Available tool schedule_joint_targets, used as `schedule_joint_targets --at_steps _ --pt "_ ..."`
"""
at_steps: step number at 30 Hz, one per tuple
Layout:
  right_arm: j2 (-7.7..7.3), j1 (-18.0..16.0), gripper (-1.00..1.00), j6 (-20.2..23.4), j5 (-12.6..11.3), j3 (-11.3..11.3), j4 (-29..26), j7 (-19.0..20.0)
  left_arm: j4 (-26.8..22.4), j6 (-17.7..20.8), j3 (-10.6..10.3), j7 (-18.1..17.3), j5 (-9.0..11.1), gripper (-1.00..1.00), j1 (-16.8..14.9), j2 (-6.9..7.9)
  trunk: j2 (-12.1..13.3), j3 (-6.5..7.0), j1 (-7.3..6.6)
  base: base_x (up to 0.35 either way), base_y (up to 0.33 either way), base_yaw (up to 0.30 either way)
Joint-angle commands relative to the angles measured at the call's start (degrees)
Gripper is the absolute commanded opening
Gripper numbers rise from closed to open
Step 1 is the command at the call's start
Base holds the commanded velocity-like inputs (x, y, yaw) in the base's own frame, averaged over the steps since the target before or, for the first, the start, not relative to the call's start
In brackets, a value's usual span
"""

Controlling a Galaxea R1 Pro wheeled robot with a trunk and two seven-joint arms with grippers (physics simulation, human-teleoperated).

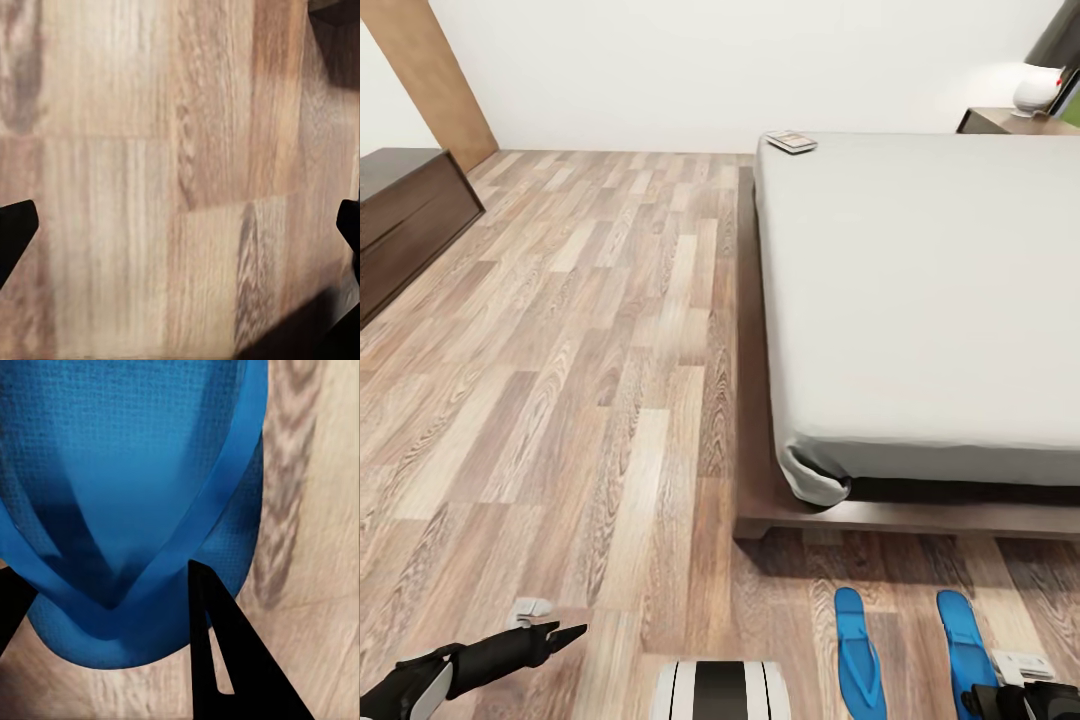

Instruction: In the bedroom, move the book from the bed onto either nightstand, and place the two sandals side by side next to the bed.

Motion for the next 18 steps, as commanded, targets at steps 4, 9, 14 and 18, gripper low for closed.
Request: schedule_joint_targets --at_steps 4,9,14,18 --pt "0.04 0.0 -1.00 0.2 0.6 -0.3 -0.1 0.5 0.0 0.6 0.2 -0.3 0.2 1.00 0.0 -0.03 0.0 -0.04 -0.01 0.000 0.282 0.000" --pt "0.04 0.0 -1.00 0.2 0.6 -0.3 -0.1 0.5 0.0 0.5 0.2 -0.3 0.2 1.00 0.0 0.03 0.0 -0.04 -0.01 0.000 0.100 0.000" --pt "0.04 0.0 -1.00 0.2 0.6 -0.3 -0.1 0.5 0.1 0.5 0.2 -0.1 0.2 1.00 0.0 0.05 0.0 -0.04 -0.01 0.157 0.009 0.000" --pt "0.04 0.0 -1.00 0.2 0.6 -0.3 -0.1 0.5 0.1 0.6 0.2 -0.1 0.2 1.00 0.0 0.05 0.0 -0.04 -0.01 0.133 0.001 0.000"
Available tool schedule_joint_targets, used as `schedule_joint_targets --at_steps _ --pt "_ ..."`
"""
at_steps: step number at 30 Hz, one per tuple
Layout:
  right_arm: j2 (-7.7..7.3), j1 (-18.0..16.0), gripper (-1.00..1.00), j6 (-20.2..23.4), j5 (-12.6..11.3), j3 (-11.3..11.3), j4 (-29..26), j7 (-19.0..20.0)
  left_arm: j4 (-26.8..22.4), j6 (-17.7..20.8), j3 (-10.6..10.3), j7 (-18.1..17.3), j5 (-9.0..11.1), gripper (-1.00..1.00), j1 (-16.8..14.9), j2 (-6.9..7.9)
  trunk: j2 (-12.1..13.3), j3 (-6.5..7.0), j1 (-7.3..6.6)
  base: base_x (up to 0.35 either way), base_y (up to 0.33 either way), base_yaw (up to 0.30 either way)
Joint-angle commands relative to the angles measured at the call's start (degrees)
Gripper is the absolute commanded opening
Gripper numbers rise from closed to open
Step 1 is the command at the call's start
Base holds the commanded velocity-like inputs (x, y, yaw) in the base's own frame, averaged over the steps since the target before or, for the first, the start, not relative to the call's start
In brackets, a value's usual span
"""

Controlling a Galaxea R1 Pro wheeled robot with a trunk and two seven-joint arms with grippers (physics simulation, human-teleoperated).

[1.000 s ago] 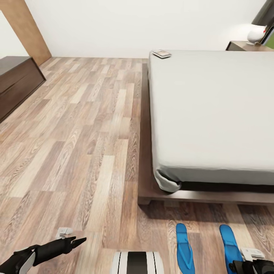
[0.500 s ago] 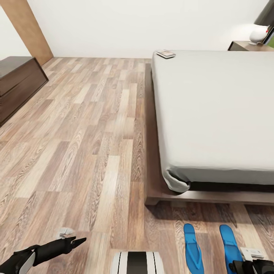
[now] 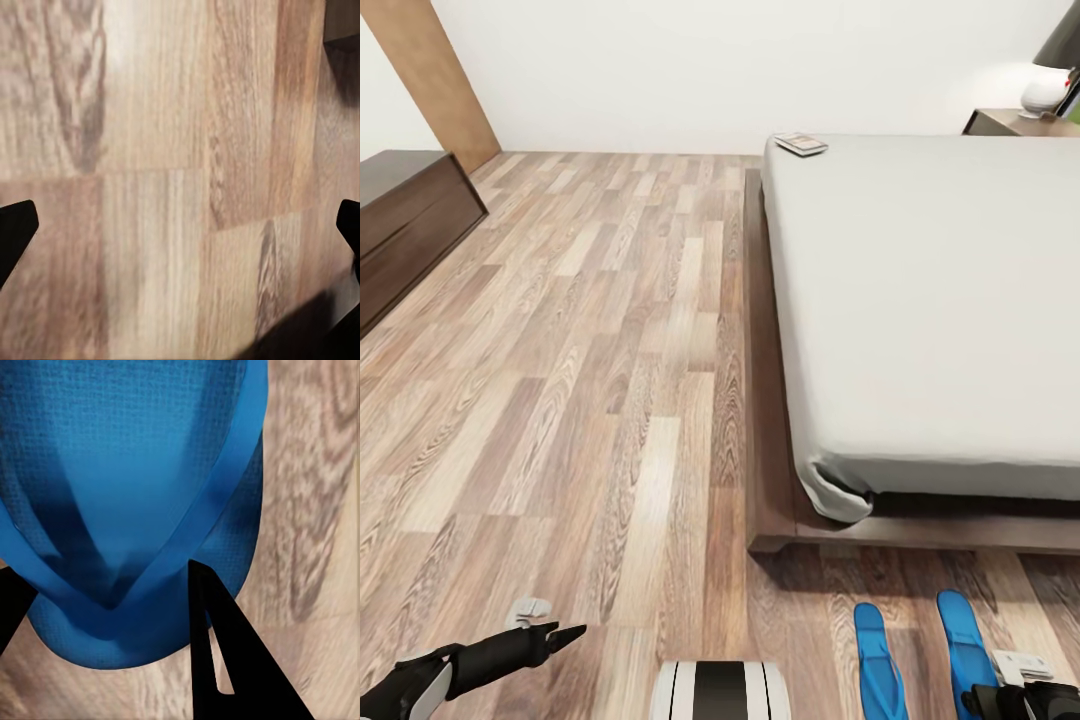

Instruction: In the bedroom, move the book from the bed onto either nightstand, and place the two sandals side by side next to the bed.

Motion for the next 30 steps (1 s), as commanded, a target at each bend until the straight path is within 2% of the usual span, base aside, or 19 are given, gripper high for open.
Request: schedule_joint_targets --at_steps 1,8,30 --pt "0.04 0.0 -1.00 0.2 0.6 -0.3 -0.1 0.5 0.0 0.6 0.3 -0.3 0.1 1.00 0.0 -0.01 0.0 -0.04 0.00 0.036 0.000 0.000" --pt "0.04 0.0 -1.00 0.2 0.6 -0.3 -0.1 0.5 0.0 0.6 0.3 -0.4 0.1 1.00 0.0 -0.08 0.0 -0.04 0.00 0.007 0.000 0.000" --pt "0.04 0.0 -1.00 0.2 0.6 -0.3 -0.1 0.5 -0.1 0.7 0.3 -0.5 0.1 1.00 0.0 -0.09 -0.3 -4.91 0.56 0.000 0.000 0.000"
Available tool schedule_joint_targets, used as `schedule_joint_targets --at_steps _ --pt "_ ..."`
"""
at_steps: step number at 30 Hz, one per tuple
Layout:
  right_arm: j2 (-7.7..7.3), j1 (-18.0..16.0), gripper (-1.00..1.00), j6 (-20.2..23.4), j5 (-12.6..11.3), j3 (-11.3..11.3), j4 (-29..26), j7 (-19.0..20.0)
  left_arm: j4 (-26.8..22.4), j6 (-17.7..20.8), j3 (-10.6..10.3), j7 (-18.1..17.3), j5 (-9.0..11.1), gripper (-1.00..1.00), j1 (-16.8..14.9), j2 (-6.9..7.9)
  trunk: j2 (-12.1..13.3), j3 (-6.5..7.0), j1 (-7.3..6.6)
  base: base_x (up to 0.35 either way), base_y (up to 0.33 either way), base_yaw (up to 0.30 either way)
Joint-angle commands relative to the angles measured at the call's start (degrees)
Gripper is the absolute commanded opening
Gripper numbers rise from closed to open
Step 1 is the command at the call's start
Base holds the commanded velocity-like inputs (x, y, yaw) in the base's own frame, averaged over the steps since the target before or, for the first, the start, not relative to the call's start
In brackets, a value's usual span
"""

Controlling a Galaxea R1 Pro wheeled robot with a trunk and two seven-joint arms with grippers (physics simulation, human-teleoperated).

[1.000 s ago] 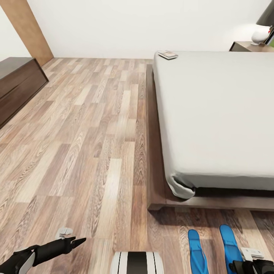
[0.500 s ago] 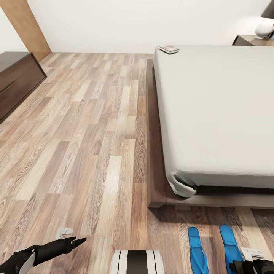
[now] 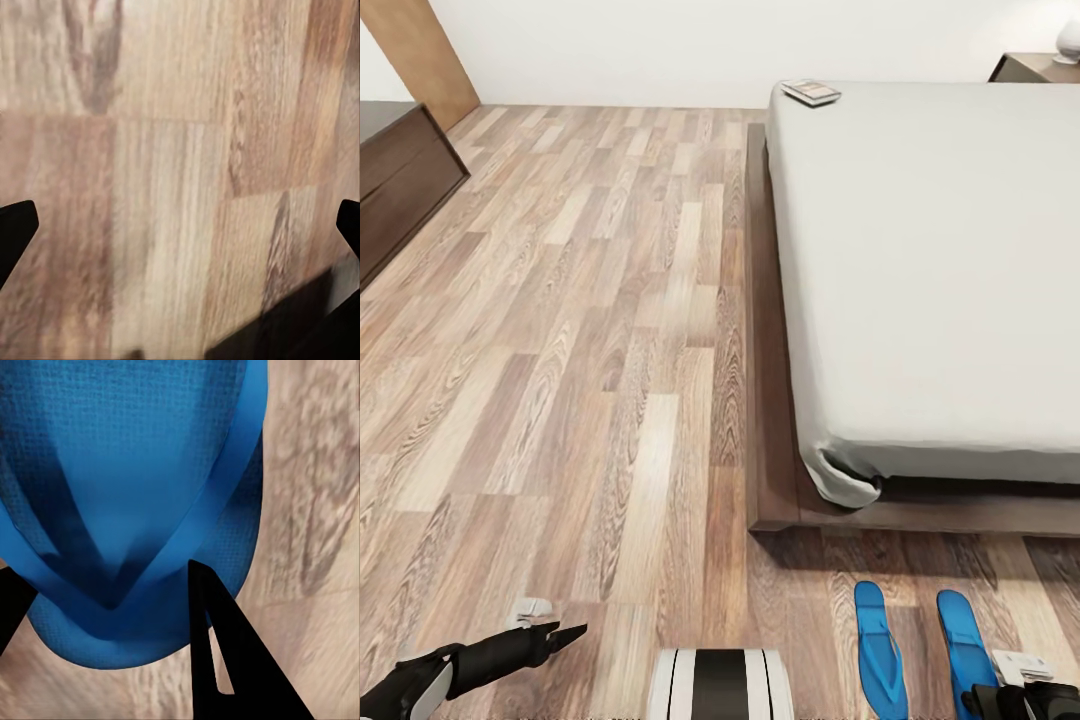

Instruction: In the bedroom, move the book from the bed onto either nightstand, and place the two sandals side by side next to the bed.

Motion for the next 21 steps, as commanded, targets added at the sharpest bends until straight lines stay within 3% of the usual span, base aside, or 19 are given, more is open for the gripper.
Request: schedule_joint_targets --at_steps 1,16,21 --pt "0.04 0.0 -1.00 0.2 0.6 -0.3 -0.1 0.5 0.0 0.6 0.2 -0.3 0.1 1.00 0.0 -0.02 0.0 -0.26 0.01 0.000 0.000 0.000" --pt "0.10 0.0 -1.00 0.2 0.6 -0.2 -0.5 0.5 0.0 0.6 0.2 -0.3 0.1 1.00 0.0 -0.03 -0.2 -3.58 0.40 0.000 0.000 0.000" --pt "1.21 0.0 -1.00 -0.1 0.6 0.1 -4.3 0.6 0.0 0.7 0.2 -0.4 0.1 1.00 0.0 -0.05 -0.3 -4.69 0.53 0.000 0.000 0.000"
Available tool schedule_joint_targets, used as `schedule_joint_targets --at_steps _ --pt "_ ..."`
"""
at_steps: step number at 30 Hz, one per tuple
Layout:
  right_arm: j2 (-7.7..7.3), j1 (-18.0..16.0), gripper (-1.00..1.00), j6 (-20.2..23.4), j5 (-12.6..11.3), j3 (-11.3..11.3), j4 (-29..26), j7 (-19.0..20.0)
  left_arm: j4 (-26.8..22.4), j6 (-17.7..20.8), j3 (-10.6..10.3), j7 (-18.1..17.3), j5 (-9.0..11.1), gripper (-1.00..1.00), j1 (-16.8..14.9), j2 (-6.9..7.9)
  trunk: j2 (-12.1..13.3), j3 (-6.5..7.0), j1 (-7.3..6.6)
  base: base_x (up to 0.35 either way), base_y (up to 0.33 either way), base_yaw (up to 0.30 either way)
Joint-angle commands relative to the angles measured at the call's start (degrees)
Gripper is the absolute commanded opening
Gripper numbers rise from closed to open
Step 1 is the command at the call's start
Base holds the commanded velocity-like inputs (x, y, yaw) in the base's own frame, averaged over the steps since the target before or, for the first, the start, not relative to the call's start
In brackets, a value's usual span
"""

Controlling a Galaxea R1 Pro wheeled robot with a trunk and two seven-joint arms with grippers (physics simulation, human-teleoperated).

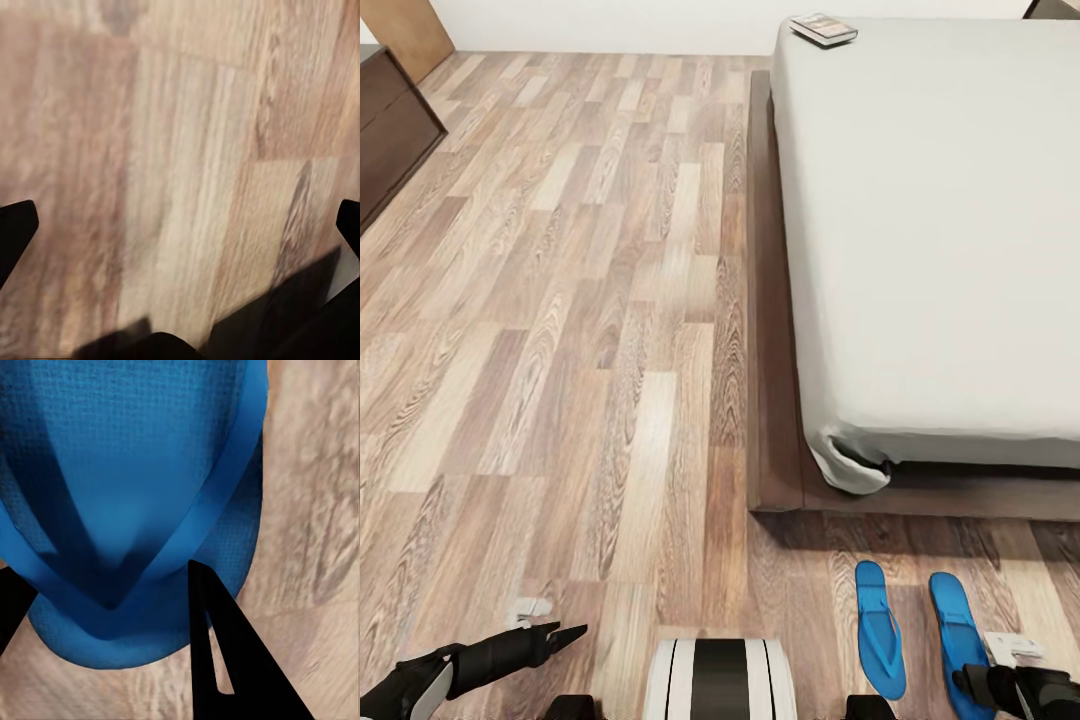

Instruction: In the bedroom, move the book from the bed onto either nightstand, and place the two sandals side by side next to the bed.

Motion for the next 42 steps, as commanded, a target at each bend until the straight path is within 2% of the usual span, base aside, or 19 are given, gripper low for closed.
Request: schedule_joint_targets --at_steps 1,5,11,31,42 --pt "0.84 -0.1 -1.00 0.1 0.8 -0.2 -1.7 0.5 0.0 0.6 0.3 -0.3 0.1 1.00 0.0 -0.03 0.0 -0.26 0.01 0.000 0.000 0.000" --pt "1.81 -0.1 -1.00 0.2 0.8 -0.1 -4.9 0.5 0.0 0.6 0.3 -0.2 0.1 1.00 0.0 -0.12 -0.1 -0.70 0.07 0.000 0.000 0.000" --pt "1.96 -0.1 -1.00 0.2 0.8 -0.1 -6.9 0.6 0.0 0.7 0.2 -0.2 0.1 1.00 0.0 -0.16 -0.1 -0.70 0.07 0.000 0.000 0.000" --pt "2.04 -0.1 -1.00 0.1 0.8 -0.1 -7.4 0.5 0.0 0.6 0.2 -0.1 0.1 1.00 0.0 -0.25 -0.1 -0.70 0.07 0.000 0.000 0.000" --pt "2.04 -0.1 -1.00 0.1 0.8 0.0 -7.4 0.5 0.0 0.6 0.2 -0.1 0.1 1.00 0.0 -0.29 -0.2 -3.14 0.35 0.000 0.000 0.000"
